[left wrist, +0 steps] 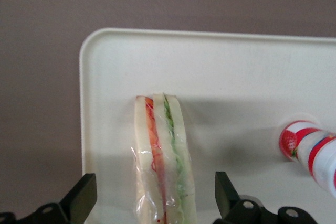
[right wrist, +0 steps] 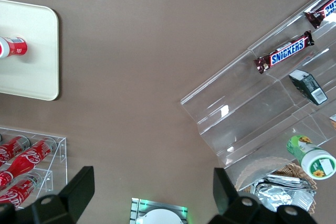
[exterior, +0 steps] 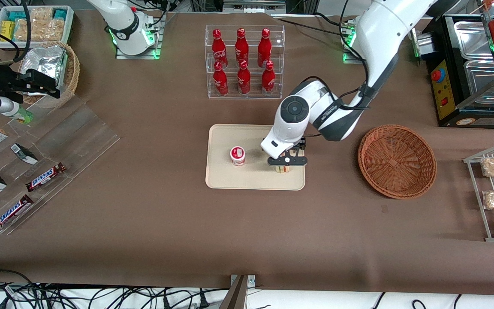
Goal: Place sandwich from basket to tray
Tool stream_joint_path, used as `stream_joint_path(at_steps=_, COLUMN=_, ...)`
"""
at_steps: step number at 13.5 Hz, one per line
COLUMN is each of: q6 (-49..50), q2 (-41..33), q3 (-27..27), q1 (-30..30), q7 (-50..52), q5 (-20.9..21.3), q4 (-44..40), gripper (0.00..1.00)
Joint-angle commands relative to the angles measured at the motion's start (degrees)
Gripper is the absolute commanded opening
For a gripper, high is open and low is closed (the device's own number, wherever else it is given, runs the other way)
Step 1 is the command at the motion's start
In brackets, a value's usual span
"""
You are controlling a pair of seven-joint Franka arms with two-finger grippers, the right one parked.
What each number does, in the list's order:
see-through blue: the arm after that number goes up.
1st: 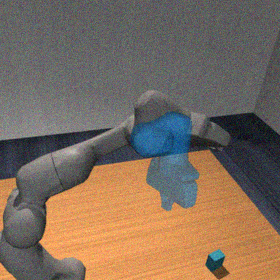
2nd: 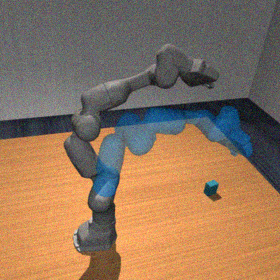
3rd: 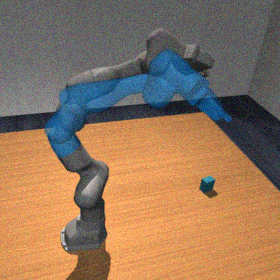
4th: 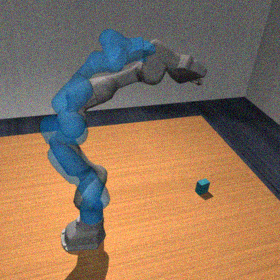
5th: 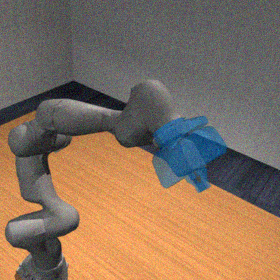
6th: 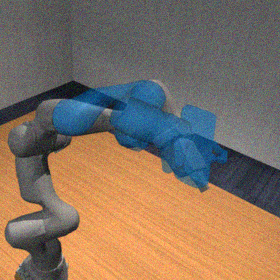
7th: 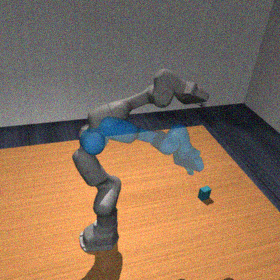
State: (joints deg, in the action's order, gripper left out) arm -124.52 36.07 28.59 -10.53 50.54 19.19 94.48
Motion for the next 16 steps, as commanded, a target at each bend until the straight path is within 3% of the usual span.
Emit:
stream_joint_path(at_steps=1, q6=5.6, q2=-9.1, q3=0.1, q1=2.9, q7=5.7, q5=0.7, q4=0.4, gripper=1.00)
stream_joint_path(at_steps=4, q6=12.6, q2=-16.0, q3=0.3, q1=7.3, q7=9.5, q5=-1.2, q4=-2.3, gripper=1.00)
stream_joint_path(at_steps=8, q6=26.1, q2=-18.3, q3=0.7, q1=11.5, q7=8.4, q5=-3.8, q4=-11.1, gripper=1.00)
stream_joint_path(at_steps=14, q6=30.5, q2=-22.6, q3=0.0, q1=17.1, q7=-3.6, q5=-9.3, q4=-12.1, gripper=1.00)
stream_joint_path(at_steps=16, q6=31.8, q2=-23.8, q3=-3.4, q1=17.9, q7=-10.9, q5=-11.0, q4=-12.0, gripper=1.00)
